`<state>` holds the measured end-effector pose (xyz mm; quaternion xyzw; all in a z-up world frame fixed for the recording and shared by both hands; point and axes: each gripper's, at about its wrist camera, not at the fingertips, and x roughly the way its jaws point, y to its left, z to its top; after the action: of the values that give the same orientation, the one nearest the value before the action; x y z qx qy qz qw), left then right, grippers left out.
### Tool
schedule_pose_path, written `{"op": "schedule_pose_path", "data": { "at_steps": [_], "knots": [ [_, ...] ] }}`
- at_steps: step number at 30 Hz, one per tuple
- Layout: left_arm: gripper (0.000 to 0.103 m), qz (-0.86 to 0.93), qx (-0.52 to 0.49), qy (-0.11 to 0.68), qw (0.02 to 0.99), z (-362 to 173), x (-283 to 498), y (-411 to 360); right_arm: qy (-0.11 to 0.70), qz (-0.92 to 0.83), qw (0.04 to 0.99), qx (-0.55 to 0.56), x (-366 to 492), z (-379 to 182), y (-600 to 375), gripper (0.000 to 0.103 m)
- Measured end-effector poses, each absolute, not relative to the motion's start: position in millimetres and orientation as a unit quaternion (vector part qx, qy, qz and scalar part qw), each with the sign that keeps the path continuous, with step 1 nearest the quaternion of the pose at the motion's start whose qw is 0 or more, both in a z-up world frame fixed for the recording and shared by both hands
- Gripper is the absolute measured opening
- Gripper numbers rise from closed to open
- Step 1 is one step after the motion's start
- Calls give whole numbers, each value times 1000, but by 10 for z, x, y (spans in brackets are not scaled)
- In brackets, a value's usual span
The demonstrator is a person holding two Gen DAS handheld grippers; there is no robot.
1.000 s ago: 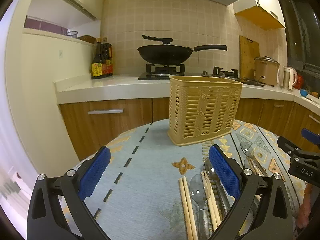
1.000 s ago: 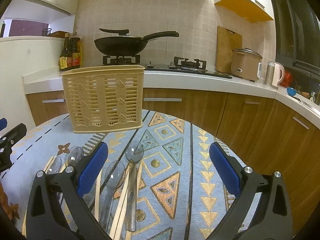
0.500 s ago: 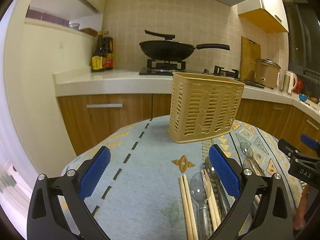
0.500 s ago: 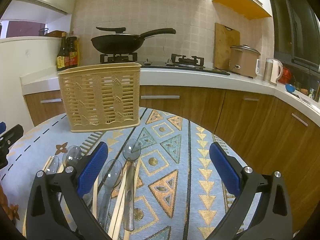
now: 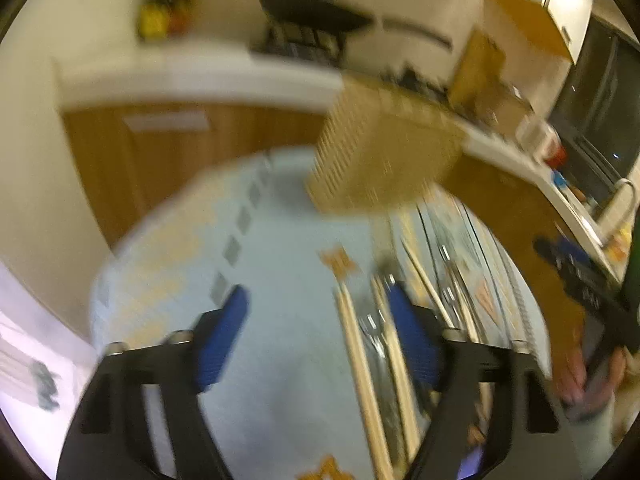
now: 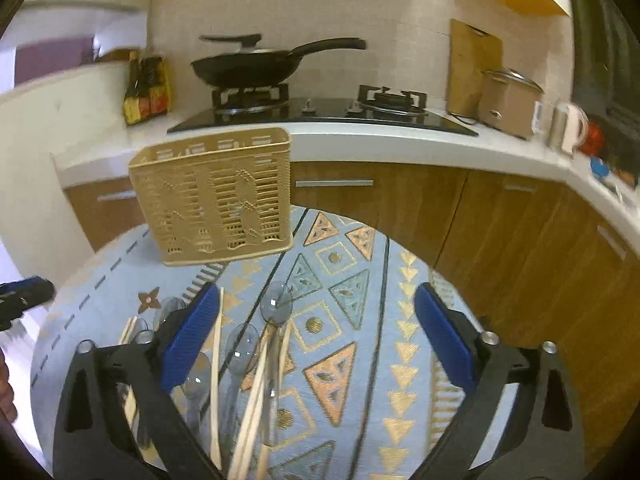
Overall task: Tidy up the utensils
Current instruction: 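Lower the left tool over the chopsticks while the right tool lowers over the clear spoons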
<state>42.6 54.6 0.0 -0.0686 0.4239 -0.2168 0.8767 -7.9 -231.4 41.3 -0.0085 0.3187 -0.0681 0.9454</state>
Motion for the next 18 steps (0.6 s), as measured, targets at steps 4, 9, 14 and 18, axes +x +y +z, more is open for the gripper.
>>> {"op": "schedule_pose_path", "data": {
  "at_steps": [4,9,14,18],
  "knots": [
    [34,-258,-55,493,829,-300,487,365,371,-34,928,-21,31,381,-2260,71],
    [25,-258,-7,515,818,-472,471,161,453,16,891,22,282,202,-2295,65],
    [14,-245,37,533,809,-550,516,33,498,23,866,34,431,25,-2350,45],
    [13,-243,57,542,802,-593,529,-43,510,29,859,39,476,-70,-2373,45]
  ]
}}
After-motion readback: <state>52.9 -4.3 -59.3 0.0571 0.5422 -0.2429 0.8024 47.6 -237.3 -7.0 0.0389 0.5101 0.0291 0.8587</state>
